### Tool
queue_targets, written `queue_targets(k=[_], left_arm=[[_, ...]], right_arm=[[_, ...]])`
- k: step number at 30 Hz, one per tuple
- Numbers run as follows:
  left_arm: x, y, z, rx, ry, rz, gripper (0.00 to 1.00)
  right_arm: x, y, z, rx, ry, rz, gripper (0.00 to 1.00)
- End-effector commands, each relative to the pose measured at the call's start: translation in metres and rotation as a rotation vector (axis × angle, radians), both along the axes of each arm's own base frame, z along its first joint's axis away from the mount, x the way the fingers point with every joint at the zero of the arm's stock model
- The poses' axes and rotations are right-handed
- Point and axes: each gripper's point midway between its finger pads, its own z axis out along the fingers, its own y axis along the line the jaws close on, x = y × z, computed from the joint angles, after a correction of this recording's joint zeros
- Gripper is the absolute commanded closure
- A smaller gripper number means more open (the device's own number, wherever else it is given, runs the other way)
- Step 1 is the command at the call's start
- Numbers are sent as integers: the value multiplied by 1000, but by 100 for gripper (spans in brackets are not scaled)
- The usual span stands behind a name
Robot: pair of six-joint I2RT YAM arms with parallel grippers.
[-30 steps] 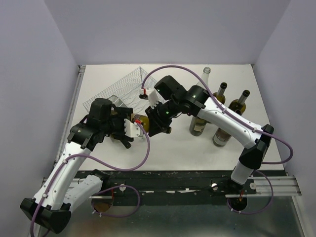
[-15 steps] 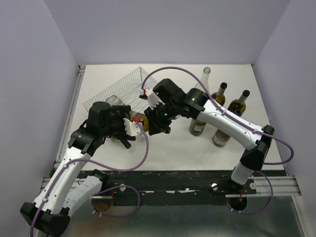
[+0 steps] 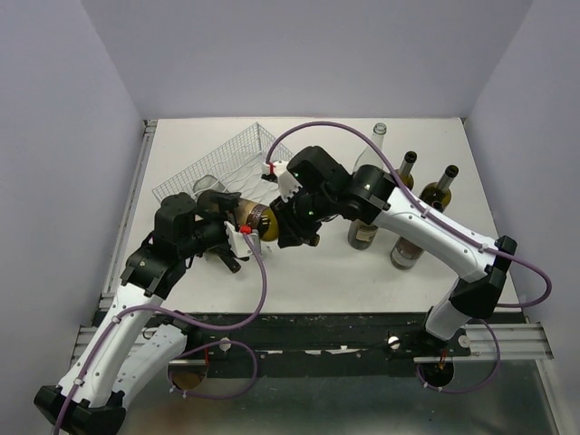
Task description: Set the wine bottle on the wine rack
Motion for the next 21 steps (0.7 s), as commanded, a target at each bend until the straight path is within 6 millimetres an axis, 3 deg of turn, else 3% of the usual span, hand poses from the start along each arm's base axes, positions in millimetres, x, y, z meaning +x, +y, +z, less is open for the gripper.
queue_targets(k=[1,12,17,21], left_arm=[[-7,-1,3,-9,-13,-24,1],[-4,1,13,41,-62,-45,1],[-1,3,24,-61,-97,20,1],[-1,6,38,-245,-39,124,1]], right_arm=[[41,-35,13,-60,-138,-233,99],[46,-43,24,-75,-168,-269,99],[39,-54,19,-98,-153,-270,99],[23,-64,17,-97,-111,-248,99]])
